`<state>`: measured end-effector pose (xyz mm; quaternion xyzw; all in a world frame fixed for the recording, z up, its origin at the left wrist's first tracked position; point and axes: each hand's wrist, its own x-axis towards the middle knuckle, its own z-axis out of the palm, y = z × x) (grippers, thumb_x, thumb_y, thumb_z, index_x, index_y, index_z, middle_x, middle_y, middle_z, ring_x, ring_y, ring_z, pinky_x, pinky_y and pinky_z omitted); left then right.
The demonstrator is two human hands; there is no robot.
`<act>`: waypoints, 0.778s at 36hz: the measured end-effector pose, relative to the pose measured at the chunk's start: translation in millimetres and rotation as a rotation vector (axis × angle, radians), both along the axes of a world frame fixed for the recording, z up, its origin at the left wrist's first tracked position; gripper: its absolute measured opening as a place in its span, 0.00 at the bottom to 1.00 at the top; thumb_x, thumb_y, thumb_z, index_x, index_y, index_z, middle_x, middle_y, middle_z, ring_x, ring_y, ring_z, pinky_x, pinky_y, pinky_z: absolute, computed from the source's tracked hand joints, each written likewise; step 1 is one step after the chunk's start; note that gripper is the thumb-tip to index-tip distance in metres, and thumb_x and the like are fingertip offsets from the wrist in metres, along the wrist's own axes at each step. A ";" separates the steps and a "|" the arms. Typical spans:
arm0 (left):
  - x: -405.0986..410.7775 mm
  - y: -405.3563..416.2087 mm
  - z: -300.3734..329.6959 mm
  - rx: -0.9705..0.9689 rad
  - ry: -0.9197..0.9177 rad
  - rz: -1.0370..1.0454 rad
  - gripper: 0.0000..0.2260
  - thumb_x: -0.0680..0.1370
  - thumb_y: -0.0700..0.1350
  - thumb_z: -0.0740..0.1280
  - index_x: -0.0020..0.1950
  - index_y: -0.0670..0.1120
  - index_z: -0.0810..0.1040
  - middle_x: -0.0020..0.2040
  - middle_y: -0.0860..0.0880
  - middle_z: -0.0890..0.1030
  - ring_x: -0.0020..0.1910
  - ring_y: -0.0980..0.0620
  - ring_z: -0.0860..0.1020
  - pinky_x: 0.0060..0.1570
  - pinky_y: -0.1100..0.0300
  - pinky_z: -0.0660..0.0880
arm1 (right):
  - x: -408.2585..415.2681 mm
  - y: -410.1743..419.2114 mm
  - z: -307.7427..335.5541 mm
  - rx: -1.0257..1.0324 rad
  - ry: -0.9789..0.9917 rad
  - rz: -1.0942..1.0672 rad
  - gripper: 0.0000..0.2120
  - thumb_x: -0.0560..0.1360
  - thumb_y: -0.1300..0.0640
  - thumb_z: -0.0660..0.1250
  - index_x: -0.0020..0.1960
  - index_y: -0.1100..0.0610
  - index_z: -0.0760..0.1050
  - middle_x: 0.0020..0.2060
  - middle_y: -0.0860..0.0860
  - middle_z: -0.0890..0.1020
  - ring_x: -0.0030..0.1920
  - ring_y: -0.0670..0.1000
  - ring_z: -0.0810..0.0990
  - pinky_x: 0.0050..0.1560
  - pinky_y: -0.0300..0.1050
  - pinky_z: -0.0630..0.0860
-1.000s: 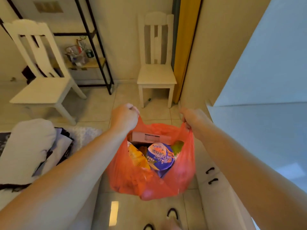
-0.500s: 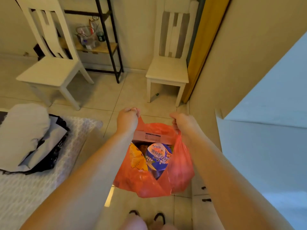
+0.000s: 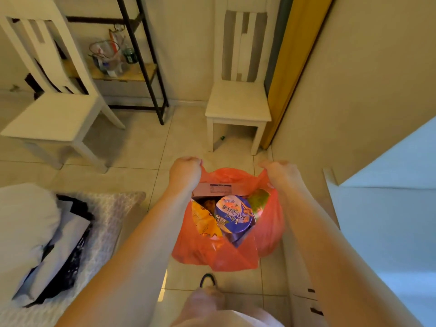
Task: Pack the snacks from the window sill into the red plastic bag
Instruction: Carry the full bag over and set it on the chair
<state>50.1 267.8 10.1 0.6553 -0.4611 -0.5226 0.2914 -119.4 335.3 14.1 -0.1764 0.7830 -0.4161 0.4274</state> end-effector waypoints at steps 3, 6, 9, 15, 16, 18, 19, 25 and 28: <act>-2.5 -23.4 4.0 -0.020 -0.008 0.004 0.11 0.81 0.41 0.58 0.53 0.41 0.79 0.56 0.39 0.79 0.58 0.40 0.75 0.54 0.54 0.70 | 1.6 -23.6 11.4 -0.023 0.013 -0.023 0.18 0.74 0.53 0.67 0.60 0.61 0.73 0.46 0.55 0.75 0.46 0.54 0.74 0.32 0.41 0.66; -2.6 -49.9 0.6 -0.028 -0.036 0.021 0.11 0.81 0.41 0.57 0.55 0.44 0.79 0.56 0.45 0.78 0.60 0.44 0.74 0.57 0.54 0.69 | 1.1 -44.9 12.3 -0.042 0.016 -0.059 0.09 0.74 0.53 0.68 0.50 0.58 0.75 0.45 0.56 0.75 0.45 0.54 0.73 0.31 0.41 0.65; -3.6 -72.2 -1.3 -0.045 -0.079 0.028 0.11 0.81 0.41 0.56 0.54 0.46 0.79 0.52 0.49 0.75 0.58 0.47 0.73 0.55 0.57 0.68 | 1.8 -67.7 16.0 -0.081 -0.027 -0.128 0.11 0.73 0.53 0.68 0.53 0.57 0.75 0.47 0.54 0.75 0.47 0.54 0.74 0.42 0.43 0.70; -12.3 -112.3 1.0 -0.103 -0.117 0.010 0.11 0.82 0.41 0.55 0.49 0.47 0.77 0.57 0.45 0.78 0.55 0.48 0.74 0.55 0.54 0.72 | -1.7 -113.5 18.1 -0.072 -0.034 -0.134 0.18 0.73 0.51 0.68 0.58 0.60 0.74 0.52 0.56 0.78 0.51 0.55 0.76 0.48 0.46 0.71; -14.8 -119.7 2.4 -0.098 -0.131 -0.001 0.12 0.82 0.40 0.54 0.51 0.47 0.78 0.58 0.46 0.78 0.56 0.49 0.74 0.53 0.56 0.72 | -4.9 -121.7 18.0 -0.066 -0.040 -0.127 0.17 0.72 0.50 0.68 0.56 0.60 0.75 0.53 0.57 0.78 0.50 0.55 0.76 0.47 0.46 0.71; -18.4 -139.5 3.7 -0.115 -0.136 0.028 0.13 0.81 0.38 0.54 0.52 0.46 0.79 0.60 0.47 0.77 0.57 0.49 0.74 0.51 0.57 0.72 | -10.0 -138.9 21.4 -0.074 -0.055 -0.115 0.13 0.72 0.50 0.69 0.48 0.59 0.75 0.51 0.57 0.78 0.48 0.55 0.75 0.47 0.46 0.70; -20.4 -149.6 5.7 -0.115 -0.118 0.041 0.13 0.81 0.37 0.55 0.51 0.45 0.79 0.60 0.47 0.77 0.54 0.48 0.75 0.48 0.59 0.72 | -12.8 -147.7 22.2 -0.082 -0.063 -0.109 0.14 0.73 0.49 0.69 0.49 0.59 0.75 0.50 0.56 0.76 0.48 0.54 0.75 0.48 0.46 0.70; -37.1 -192.8 12.4 -0.120 -0.194 0.069 0.14 0.80 0.35 0.55 0.57 0.38 0.79 0.64 0.43 0.76 0.63 0.45 0.73 0.60 0.53 0.70 | -38.0 -203.4 24.7 -0.111 -0.006 0.019 0.10 0.74 0.50 0.66 0.43 0.56 0.72 0.45 0.52 0.76 0.47 0.53 0.74 0.53 0.49 0.71; -49.1 -213.4 13.1 -0.096 -0.190 0.115 0.14 0.80 0.35 0.56 0.61 0.39 0.77 0.65 0.41 0.75 0.63 0.42 0.73 0.52 0.58 0.74 | -48.1 -227.7 25.2 -0.122 0.013 0.071 0.08 0.74 0.49 0.66 0.48 0.52 0.71 0.48 0.51 0.75 0.50 0.52 0.73 0.55 0.48 0.70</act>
